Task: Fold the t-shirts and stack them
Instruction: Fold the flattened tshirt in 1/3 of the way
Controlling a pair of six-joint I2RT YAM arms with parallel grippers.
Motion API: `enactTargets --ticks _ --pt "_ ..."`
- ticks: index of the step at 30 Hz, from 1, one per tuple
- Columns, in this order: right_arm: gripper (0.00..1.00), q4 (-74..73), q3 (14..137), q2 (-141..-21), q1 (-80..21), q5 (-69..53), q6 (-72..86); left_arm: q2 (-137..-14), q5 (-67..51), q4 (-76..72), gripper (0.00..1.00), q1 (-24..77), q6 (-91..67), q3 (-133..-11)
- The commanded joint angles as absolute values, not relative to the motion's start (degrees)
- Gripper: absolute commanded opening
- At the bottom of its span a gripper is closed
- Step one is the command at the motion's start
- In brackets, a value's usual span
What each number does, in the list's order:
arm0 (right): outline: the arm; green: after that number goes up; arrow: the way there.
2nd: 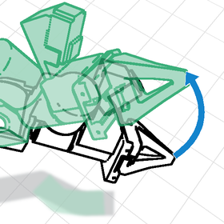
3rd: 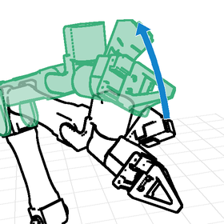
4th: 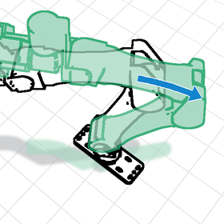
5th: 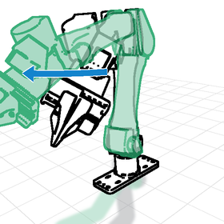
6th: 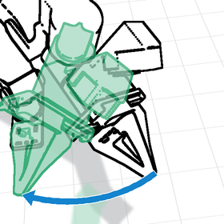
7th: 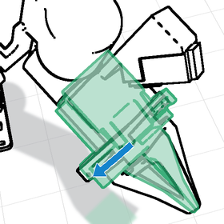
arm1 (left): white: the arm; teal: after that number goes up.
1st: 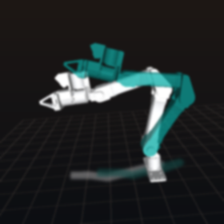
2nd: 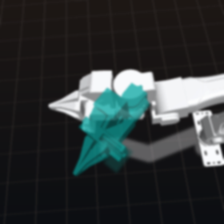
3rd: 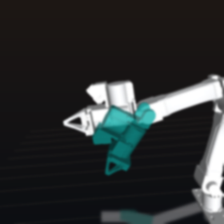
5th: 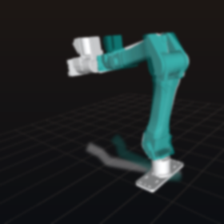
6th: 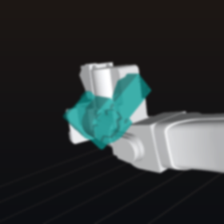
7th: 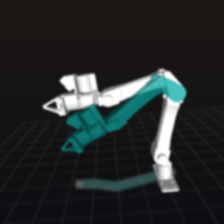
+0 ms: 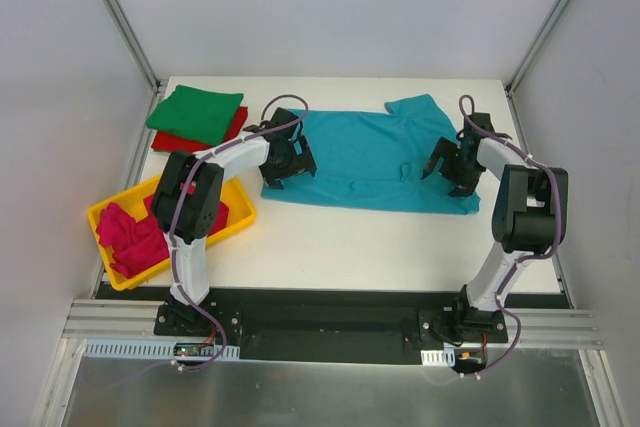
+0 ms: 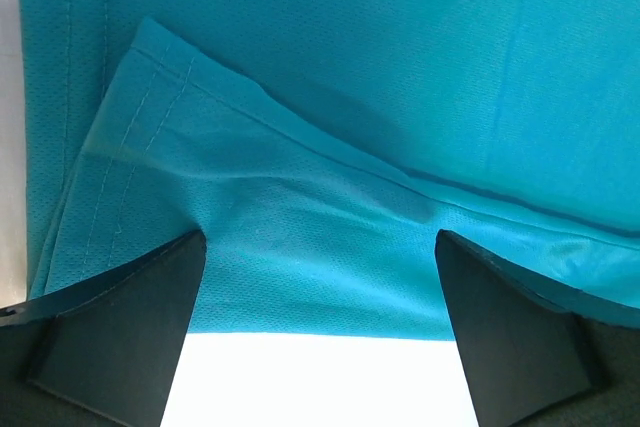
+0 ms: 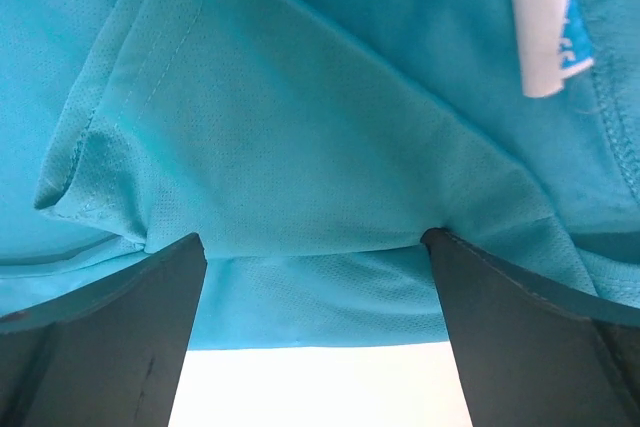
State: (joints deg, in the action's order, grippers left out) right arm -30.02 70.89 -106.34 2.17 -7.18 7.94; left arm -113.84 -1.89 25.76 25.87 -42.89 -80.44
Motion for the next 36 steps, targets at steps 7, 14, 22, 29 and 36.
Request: enactTargets --ticks 7,14,22,29,36 --pt "0.96 -31.4 53.1 -93.3 8.8 -5.8 9.5 -102.3 -0.7 28.3 0.99 34.6 -47.7 -60.7" --pt "0.96 -33.0 43.0 -83.8 16.1 -4.6 9.9 -91.9 1.6 28.3 0.99 43.9 -55.8 -51.1" --pt "0.96 -38.9 40.4 -68.6 17.5 -0.8 10.2 -81.1 3.9 30.3 0.99 47.6 -57.0 -49.2" --pt "0.96 -37.5 48.2 -60.4 16.1 -7.5 2.9 -77.3 13.2 32.3 0.99 46.3 -46.6 -58.0" --pt "0.96 -31.6 59.7 -69.7 7.3 -6.5 0.4 -90.2 13.5 32.8 0.99 31.2 -36.6 -73.5"
